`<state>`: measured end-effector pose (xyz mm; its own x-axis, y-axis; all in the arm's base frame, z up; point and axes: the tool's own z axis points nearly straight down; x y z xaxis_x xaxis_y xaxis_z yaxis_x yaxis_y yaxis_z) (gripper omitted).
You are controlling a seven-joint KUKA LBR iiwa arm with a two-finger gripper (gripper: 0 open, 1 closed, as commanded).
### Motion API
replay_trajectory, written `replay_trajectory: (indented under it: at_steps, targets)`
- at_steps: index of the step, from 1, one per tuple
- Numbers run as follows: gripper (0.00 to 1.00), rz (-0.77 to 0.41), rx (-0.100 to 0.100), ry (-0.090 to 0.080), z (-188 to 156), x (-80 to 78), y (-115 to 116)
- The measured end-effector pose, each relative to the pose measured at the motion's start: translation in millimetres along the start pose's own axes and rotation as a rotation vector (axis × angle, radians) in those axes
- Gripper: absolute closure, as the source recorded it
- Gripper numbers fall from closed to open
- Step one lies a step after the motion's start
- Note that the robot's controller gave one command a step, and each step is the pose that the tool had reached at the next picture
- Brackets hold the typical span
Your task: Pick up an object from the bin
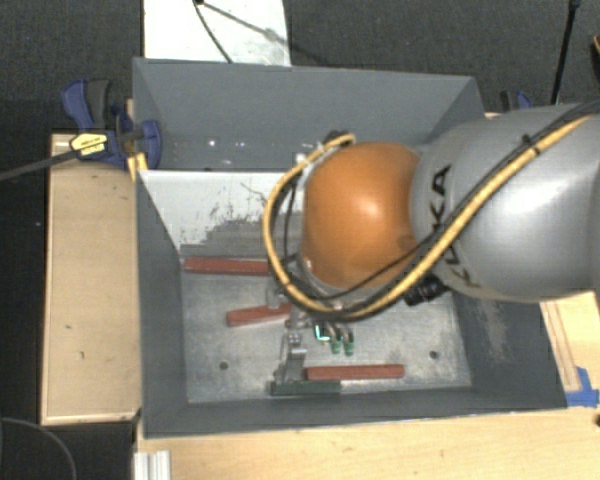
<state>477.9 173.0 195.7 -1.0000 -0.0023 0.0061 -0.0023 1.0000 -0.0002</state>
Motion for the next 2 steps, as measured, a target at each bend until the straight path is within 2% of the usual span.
replay_trajectory:
  at_steps: [1, 2]
  targets:
    - [0.0, -0.083, 0.001, -0.002, 128.9, -50.0, -7.1]
    - [1.0, -0.077, -0.002, -0.009, 123.8, -51.6, -5.7]
